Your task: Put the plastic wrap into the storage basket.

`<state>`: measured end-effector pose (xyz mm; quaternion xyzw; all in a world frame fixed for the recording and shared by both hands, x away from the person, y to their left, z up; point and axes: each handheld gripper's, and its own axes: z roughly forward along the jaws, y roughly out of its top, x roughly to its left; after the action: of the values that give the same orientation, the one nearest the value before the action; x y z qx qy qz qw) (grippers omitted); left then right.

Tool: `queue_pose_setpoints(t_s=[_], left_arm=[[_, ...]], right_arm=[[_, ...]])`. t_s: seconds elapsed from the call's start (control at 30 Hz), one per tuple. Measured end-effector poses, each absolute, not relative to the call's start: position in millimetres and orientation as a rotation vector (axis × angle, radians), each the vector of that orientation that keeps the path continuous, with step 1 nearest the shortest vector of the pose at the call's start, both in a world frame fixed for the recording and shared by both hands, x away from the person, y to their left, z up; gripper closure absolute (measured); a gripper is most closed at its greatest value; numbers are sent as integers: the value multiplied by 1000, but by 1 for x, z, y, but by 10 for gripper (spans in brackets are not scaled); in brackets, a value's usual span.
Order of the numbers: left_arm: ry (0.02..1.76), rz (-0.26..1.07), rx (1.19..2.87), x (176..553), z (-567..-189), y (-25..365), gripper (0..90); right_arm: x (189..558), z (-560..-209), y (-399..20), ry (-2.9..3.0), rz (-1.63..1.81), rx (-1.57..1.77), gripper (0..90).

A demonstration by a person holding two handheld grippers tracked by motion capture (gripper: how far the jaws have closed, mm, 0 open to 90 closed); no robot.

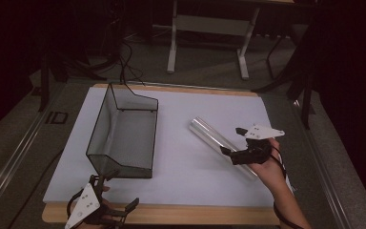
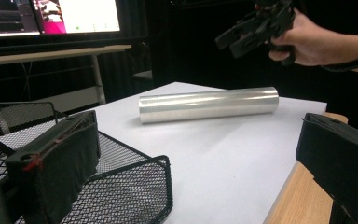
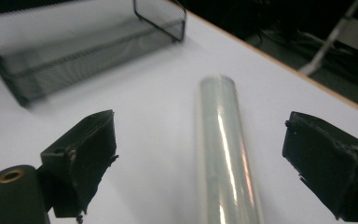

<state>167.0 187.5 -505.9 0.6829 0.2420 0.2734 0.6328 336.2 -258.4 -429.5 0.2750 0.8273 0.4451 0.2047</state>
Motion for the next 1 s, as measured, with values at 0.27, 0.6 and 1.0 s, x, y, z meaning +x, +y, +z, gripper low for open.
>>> queue_pose_setpoints(t_s=[0.27, 0.6, 1.0], left_arm=[[550, 620, 1568, 167, -506, 187, 0], [547, 615, 1575, 168, -507, 187, 0], [543, 609, 1577, 169, -507, 188, 0]], right_arm=[[349, -450, -261, 2365, 1154, 837, 122], [374, -475, -261, 2456, 1044, 904, 141], [396, -490, -256, 2556, 862, 928, 181]])
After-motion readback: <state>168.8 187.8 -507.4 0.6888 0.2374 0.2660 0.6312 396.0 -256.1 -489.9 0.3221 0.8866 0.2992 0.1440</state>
